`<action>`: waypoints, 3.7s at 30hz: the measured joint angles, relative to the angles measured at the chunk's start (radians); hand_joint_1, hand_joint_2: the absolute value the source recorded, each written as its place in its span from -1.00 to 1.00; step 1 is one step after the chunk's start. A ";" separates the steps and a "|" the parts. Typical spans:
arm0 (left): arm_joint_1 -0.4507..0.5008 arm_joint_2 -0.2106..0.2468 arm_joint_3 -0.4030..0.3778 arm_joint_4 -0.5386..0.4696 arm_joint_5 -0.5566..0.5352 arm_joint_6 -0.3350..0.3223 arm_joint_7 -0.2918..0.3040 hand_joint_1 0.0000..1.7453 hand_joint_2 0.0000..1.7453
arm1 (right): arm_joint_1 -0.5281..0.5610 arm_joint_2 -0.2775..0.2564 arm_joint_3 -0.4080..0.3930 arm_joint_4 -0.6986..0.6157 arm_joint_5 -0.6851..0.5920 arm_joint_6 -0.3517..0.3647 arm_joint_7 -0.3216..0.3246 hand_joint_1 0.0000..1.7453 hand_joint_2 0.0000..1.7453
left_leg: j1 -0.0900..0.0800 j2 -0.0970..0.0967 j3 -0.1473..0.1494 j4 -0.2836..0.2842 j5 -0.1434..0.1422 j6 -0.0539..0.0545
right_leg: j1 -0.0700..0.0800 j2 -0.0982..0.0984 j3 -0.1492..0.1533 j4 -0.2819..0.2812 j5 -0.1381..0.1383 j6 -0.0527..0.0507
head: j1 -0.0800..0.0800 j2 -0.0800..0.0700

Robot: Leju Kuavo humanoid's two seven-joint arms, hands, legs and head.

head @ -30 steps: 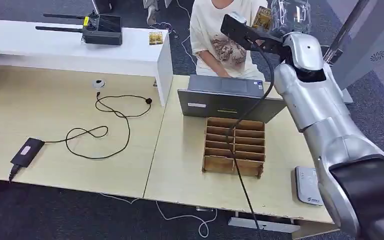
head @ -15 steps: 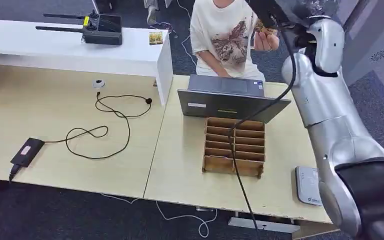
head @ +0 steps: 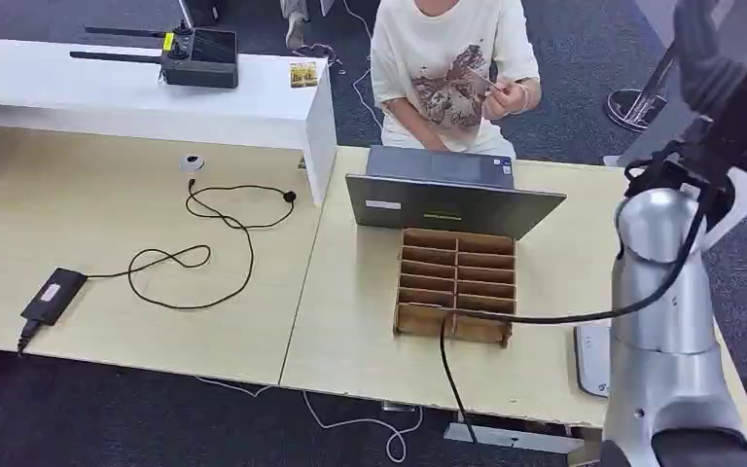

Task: Pass the card to the sensor for recognition and then transmit it.

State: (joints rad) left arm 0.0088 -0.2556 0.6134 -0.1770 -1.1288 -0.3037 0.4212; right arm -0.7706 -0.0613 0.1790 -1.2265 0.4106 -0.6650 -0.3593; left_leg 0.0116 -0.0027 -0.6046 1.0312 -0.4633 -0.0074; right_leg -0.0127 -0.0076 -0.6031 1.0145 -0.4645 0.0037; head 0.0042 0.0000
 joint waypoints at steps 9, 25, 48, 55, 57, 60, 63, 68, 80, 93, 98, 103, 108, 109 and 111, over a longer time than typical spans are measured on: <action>-0.002 -0.002 0.032 0.000 -0.018 0.023 0.018 -1.00 -1.00 | 0.497 -0.103 -0.061 -0.340 -0.145 0.233 -0.069 -1.00 1.00 | 0.001 -0.002 0.001 0.000 -0.004 0.000 | 0.001 -0.002 0.003 -0.001 -0.004 -0.001 | 0.000 0.000; -0.007 -0.002 0.007 0.000 -0.108 0.032 0.012 -1.00 -1.00 | 0.984 -0.042 0.079 -0.460 0.906 0.373 0.432 -1.00 1.00 | 0.001 -0.001 0.005 -0.002 -0.010 -0.004 | 0.000 -0.001 0.005 0.000 -0.010 -0.003 | 0.000 0.000; -0.005 -0.001 0.005 0.000 -0.116 0.048 0.003 -1.00 -1.00 | 0.931 -0.060 0.198 -0.392 1.084 0.553 0.659 -1.00 1.00 | 0.001 0.001 0.005 -0.002 -0.010 -0.004 | 0.000 0.000 0.005 0.000 -0.010 -0.003 | 0.000 0.000; -0.005 0.002 0.001 0.000 -0.131 0.043 0.000 -1.00 -1.00 | 0.886 -0.029 0.203 -0.311 1.067 0.654 0.699 -1.00 1.00 | 0.001 0.001 0.005 -0.002 -0.010 -0.004 | 0.000 0.000 0.005 0.000 -0.010 -0.003 | 0.000 0.000; -0.005 0.003 -0.003 0.000 -0.136 0.043 0.003 -1.00 -1.00 | 0.876 -0.019 0.209 -0.288 1.055 0.669 0.699 -1.00 1.00 | 0.001 0.001 0.005 -0.002 -0.010 -0.004 | 0.001 0.000 0.005 0.000 -0.010 -0.003 | 0.000 0.000; -0.006 0.004 -0.006 0.000 -0.145 0.040 0.006 -1.00 -1.00 | 0.848 -0.009 0.213 -0.253 1.023 0.652 0.677 -1.00 1.00 | 0.001 0.001 0.005 -0.002 -0.010 -0.004 | 0.001 0.001 0.005 0.000 -0.010 -0.003 | 0.000 0.000; -0.007 0.005 -0.014 0.000 -0.150 0.032 0.006 -1.00 -1.00 | 0.825 -0.002 0.217 -0.233 1.008 0.608 0.648 -1.00 1.00 | 0.001 0.001 0.005 -0.002 -0.010 -0.004 | 0.001 0.000 0.005 0.000 -0.010 -0.003 | 0.000 0.000; -0.007 0.007 -0.019 0.000 -0.154 0.031 0.002 -1.00 -1.00 | 0.816 0.005 0.219 -0.222 0.988 0.565 0.619 -1.00 1.00 | 0.001 0.001 0.005 -0.002 -0.010 -0.004 | 0.000 0.000 0.005 0.000 -0.010 -0.003 | 0.000 0.000; -0.007 0.008 -0.020 0.000 -0.163 0.022 0.000 -1.00 -1.00 | 0.818 0.023 0.212 -0.224 1.028 0.420 0.644 -1.00 1.00 | 0.001 0.001 0.005 -0.002 -0.010 -0.004 | 0.000 0.001 0.005 0.000 -0.010 -0.003 | 0.000 0.000; -0.007 0.010 -0.021 0.000 -0.170 0.013 0.004 -1.00 -1.00 | 0.828 0.034 0.203 -0.219 1.084 0.475 0.629 -1.00 1.00 | 0.001 0.001 0.006 -0.002 -0.010 -0.004 | 0.000 0.001 0.005 0.000 -0.010 -0.003 | 0.000 0.000; -0.007 0.011 -0.021 0.000 -0.173 0.013 0.003 -1.00 -1.00 | 0.829 0.043 0.201 -0.204 1.083 0.485 0.618 -1.00 1.00 | 0.001 0.001 0.005 -0.002 -0.010 -0.004 | 0.000 0.000 0.005 0.000 -0.010 -0.003 | 0.000 0.000; -0.007 0.014 -0.021 0.000 -0.177 0.013 -0.004 -1.00 -1.00 | 0.829 0.048 0.199 -0.191 1.047 0.488 0.598 -1.00 1.00 | 0.001 0.001 0.005 -0.002 -0.010 -0.004 | 0.000 0.000 0.005 0.000 -0.010 -0.003 | 0.000 0.000; -0.006 0.015 -0.022 0.000 -0.178 0.013 -0.005 -1.00 -1.00 | 0.830 0.048 0.197 -0.184 1.024 0.487 0.595 -1.00 1.00 | 0.001 0.001 0.006 -0.002 -0.010 -0.004 | 0.000 0.000 0.005 0.000 -0.010 -0.003 | 0.000 0.000; -0.006 0.015 -0.022 0.000 -0.178 0.013 -0.005 -1.00 -1.00 | 0.830 0.048 0.197 -0.184 1.024 0.487 0.595 -1.00 1.00 | 0.001 0.001 0.006 -0.002 -0.010 -0.004 | 0.000 0.000 0.005 0.000 -0.010 -0.003 | 0.000 0.000; -0.006 0.015 -0.022 0.000 -0.178 0.013 -0.005 -1.00 -1.00 | 0.830 0.048 0.197 -0.184 1.024 0.487 0.595 -1.00 1.00 | 0.001 0.001 0.006 -0.002 -0.010 -0.004 | 0.000 0.000 0.005 0.000 -0.010 -0.003 | 0.000 0.000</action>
State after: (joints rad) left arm 0.0025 -0.2407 0.5917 -0.1770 -1.3066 -0.2903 0.4158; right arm 0.0597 -0.0134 0.3758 -1.4107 1.4348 -0.1778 0.2357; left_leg 0.0122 -0.0018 -0.5991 1.0290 -0.4729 -0.0114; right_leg -0.0123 -0.0071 -0.5981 1.0148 -0.4742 0.0007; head 0.0038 0.0004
